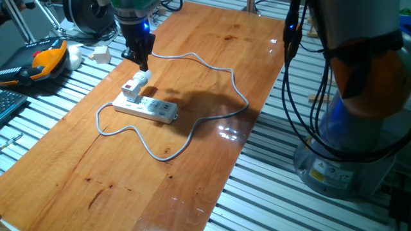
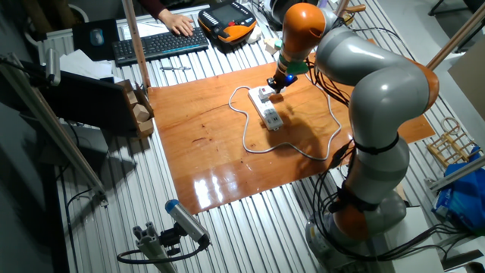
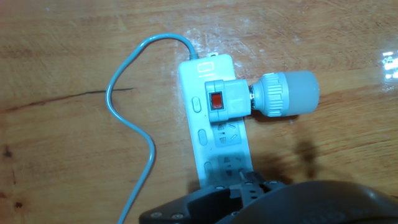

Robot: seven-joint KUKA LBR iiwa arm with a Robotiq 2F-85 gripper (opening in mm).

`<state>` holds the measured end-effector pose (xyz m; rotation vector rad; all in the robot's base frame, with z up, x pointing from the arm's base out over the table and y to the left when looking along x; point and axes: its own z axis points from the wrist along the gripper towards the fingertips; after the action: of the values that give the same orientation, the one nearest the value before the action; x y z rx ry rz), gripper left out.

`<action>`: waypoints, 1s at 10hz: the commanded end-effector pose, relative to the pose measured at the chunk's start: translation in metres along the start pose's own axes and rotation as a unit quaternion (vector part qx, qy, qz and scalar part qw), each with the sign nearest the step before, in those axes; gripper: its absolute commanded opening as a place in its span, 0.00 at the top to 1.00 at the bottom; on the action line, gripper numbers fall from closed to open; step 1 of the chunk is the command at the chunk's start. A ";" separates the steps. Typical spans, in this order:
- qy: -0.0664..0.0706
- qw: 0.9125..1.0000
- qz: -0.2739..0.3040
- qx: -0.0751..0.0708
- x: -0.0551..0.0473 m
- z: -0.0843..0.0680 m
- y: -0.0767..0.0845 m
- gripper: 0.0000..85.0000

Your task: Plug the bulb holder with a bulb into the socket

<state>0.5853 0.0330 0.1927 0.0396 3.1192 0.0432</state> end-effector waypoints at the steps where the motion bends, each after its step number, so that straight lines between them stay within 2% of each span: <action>1: -0.001 1.000 -0.001 0.002 0.001 -0.001 0.000 1.00; 3: -0.021 1.000 -0.003 0.010 0.001 -0.002 0.000 1.00; 5: -0.027 0.999 0.002 0.020 0.002 -0.004 0.001 1.00; 10: -0.022 1.000 0.009 0.017 0.004 -0.005 0.001 1.00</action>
<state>0.5811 0.0337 0.1973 0.0693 3.0759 -0.0116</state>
